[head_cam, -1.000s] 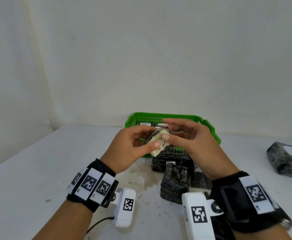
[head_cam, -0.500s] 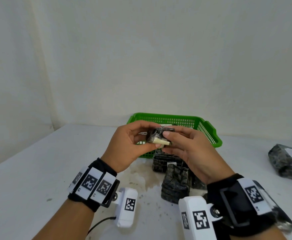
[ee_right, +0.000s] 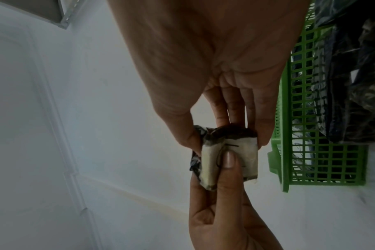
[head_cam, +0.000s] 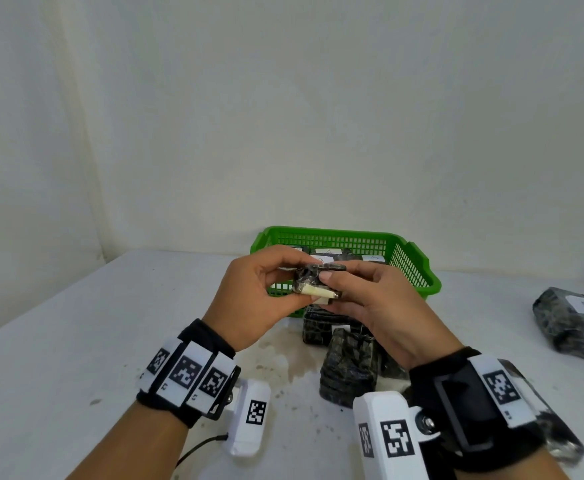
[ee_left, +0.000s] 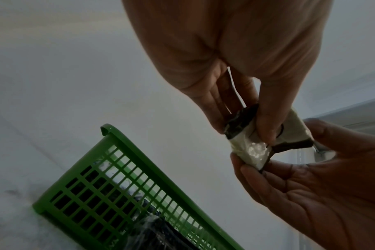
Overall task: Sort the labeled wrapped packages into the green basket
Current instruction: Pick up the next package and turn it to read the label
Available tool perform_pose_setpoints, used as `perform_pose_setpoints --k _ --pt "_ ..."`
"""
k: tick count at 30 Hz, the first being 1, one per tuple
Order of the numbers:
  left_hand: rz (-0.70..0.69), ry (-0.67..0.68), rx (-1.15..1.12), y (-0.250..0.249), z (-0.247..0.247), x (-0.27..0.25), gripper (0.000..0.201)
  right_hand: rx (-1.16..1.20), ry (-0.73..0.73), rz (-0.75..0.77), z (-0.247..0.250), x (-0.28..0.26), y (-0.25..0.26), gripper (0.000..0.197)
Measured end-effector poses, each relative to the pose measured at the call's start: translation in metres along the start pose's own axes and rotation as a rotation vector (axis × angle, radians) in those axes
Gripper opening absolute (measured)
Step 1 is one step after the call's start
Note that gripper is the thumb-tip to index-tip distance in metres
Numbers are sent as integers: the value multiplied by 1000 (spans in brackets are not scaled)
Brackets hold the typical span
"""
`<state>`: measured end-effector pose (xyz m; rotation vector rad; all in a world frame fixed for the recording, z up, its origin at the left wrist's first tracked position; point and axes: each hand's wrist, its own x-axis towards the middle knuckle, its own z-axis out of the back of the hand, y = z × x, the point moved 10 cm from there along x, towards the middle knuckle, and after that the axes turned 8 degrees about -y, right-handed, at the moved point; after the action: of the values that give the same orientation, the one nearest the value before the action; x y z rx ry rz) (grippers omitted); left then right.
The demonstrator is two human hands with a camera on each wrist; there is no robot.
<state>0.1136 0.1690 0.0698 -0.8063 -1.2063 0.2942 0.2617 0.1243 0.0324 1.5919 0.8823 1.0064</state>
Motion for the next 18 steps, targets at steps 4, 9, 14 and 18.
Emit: perform_pose_setpoints --k 4,9,14,18 --pt "-7 6 2 -1 2 0 41 16 73 -34 -10 -4 -1 40" --pt "-7 19 -21 -3 -1 0 41 -8 45 -21 -6 -2 -2 29" --pt "7 21 -45 -2 0 0 39 6 74 -47 -9 -5 0 24" --pt "3 53 -34 -2 -3 0 44 -21 39 -23 -4 -3 0 20"
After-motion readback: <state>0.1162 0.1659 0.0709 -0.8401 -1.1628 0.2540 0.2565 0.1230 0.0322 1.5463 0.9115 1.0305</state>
